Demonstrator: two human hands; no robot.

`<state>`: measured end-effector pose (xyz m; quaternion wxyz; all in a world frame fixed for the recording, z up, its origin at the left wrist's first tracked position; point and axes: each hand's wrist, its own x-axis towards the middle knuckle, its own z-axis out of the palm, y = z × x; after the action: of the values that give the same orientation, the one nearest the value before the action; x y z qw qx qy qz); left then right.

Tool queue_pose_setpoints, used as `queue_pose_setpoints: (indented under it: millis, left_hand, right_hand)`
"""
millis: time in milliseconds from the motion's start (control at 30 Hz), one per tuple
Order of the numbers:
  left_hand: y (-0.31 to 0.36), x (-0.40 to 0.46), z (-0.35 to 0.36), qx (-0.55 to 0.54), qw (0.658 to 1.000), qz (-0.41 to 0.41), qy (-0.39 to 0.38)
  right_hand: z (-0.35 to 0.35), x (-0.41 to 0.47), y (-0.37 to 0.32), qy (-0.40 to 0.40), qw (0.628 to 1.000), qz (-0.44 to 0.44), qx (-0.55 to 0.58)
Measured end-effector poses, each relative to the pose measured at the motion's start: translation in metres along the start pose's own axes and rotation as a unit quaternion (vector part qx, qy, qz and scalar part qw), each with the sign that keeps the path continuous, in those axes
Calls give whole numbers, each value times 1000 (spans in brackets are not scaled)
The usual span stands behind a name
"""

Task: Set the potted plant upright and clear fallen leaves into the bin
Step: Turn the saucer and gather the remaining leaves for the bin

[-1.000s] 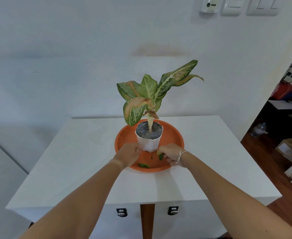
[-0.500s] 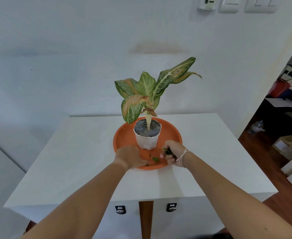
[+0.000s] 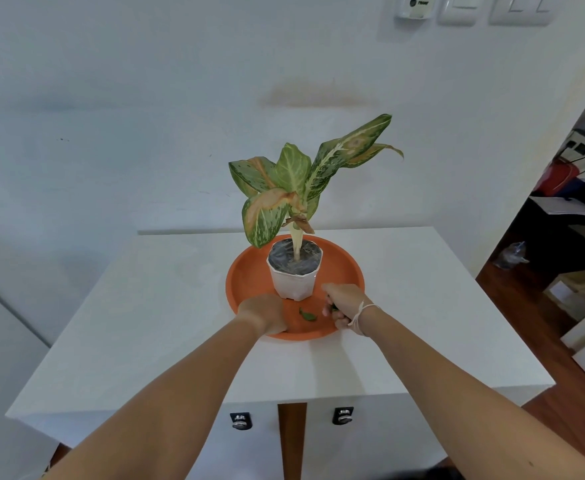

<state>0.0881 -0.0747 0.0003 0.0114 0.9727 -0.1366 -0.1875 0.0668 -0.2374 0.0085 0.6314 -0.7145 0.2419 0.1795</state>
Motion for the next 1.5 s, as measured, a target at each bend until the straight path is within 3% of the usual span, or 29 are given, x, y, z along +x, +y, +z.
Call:
queue_pose_setpoints:
  millis: [167,300,433,533,600,733,900,1033,1267,1500]
  left_hand:
    - [-4,-8,-8,-88,996,-5,24]
    - [-14,-12,-18,-270,961,-24,51]
    - [-27,-9,-16,-415,905,-64,69]
    - [-30,-13,-16,-479,870,-81,80]
    - [-31,-16,-16,-504,856,-82,84]
    - [-32,-19,-16,-524,840,-93,102]
    - [-40,-19,-14,-648,744,-141,86]
    - [-44,-19,-11,-682,708,-145,114]
    - [-40,-14,-7,-715,679,-128,106]
    - [-40,-8,-7,-713,680,-134,103]
  right_hand:
    - [2,-6,-4,-25,996,-31,-83]
    - [5,-6,-8,-27,980,-66,-187]
    - [13,-2,-7,-16,912,-165,-374]
    - [16,-2,-7,-31,843,-194,-501]
    - [17,1,-4,-34,815,-205,-541]
    - [17,6,0,-27,800,-215,-559]
    - [15,4,1,-14,765,-253,-593]
    - [15,0,2,-8,747,-273,-606]
    - [18,1,4,-12,748,-268,-607]
    - [24,3,11,10,742,-288,-605]
